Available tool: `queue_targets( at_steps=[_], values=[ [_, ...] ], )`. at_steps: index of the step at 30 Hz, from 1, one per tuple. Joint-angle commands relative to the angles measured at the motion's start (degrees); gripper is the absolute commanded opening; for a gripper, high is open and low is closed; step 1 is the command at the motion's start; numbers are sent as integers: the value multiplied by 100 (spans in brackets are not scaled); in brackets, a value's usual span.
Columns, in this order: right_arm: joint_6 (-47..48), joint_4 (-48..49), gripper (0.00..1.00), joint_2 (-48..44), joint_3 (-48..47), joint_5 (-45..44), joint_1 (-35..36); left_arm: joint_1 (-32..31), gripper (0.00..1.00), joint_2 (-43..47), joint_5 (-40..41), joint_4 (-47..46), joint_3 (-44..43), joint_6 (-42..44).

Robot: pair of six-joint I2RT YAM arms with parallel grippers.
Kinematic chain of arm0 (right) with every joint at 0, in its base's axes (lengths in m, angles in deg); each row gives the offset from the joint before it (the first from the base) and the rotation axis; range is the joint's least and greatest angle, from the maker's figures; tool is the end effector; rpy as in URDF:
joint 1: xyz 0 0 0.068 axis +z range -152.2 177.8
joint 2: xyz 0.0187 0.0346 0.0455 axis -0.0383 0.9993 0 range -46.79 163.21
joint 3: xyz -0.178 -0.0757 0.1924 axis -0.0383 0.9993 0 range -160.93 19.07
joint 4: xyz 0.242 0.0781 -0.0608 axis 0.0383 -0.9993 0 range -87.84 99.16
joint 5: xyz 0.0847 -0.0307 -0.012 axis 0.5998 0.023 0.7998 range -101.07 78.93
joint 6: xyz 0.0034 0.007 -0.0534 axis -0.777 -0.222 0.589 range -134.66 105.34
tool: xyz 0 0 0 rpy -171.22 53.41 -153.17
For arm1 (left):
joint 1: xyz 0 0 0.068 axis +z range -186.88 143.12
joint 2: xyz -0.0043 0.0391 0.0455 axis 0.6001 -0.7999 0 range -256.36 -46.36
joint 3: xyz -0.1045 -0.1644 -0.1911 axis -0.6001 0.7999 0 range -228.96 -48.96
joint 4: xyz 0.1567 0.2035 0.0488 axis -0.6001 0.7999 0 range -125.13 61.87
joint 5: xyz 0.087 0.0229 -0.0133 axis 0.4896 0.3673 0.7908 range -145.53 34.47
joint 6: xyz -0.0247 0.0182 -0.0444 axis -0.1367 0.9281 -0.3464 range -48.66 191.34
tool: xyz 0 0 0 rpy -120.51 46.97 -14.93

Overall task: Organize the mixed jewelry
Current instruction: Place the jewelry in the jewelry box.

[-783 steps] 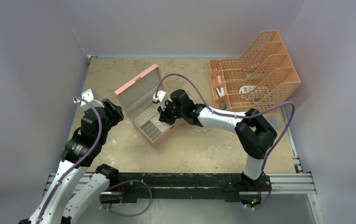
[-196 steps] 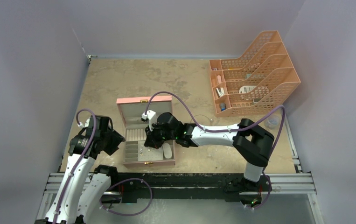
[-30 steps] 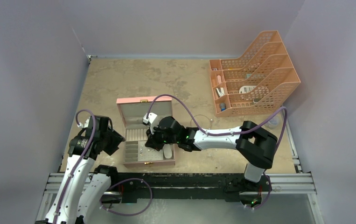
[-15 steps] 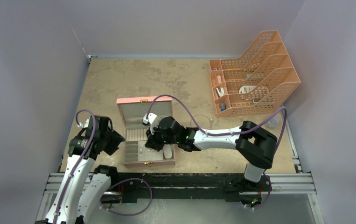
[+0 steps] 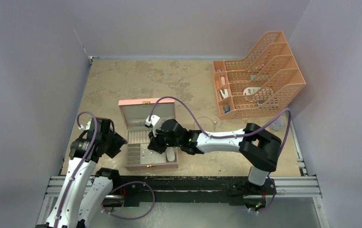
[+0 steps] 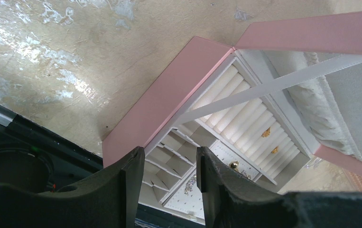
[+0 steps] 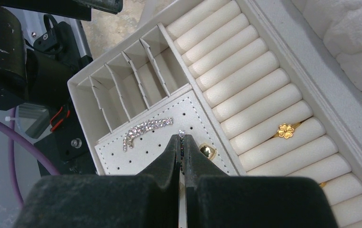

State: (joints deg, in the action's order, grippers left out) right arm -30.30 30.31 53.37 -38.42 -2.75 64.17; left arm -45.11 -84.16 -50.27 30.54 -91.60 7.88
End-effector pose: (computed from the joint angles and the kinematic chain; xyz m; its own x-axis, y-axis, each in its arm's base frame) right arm 0.1513 0.3584 0.2114 -0.4005 -0.2501 -0.8815 -0.8853 0.3538 0.3018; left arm 0.1032 -0.0117 0.2601 -0.4741 -0.8316 -0.2892 -0.7293 0.5550 -0.4002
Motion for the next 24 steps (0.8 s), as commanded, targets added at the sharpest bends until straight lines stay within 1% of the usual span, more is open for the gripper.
queue_targets(
  at_steps=[1, 13, 24],
  values=[
    [-107, 126, 0, -51, -25, -306, 28, 14, 44, 36, 55, -54, -149, -35],
    [29, 214, 0, -90, 39, 96, 49, 12, 44, 54, 53, -47, -149, -26],
    [45, 148, 0, -54, 18, 97, 52, 17, 44, 73, 47, -45, -149, -26]
  ],
)
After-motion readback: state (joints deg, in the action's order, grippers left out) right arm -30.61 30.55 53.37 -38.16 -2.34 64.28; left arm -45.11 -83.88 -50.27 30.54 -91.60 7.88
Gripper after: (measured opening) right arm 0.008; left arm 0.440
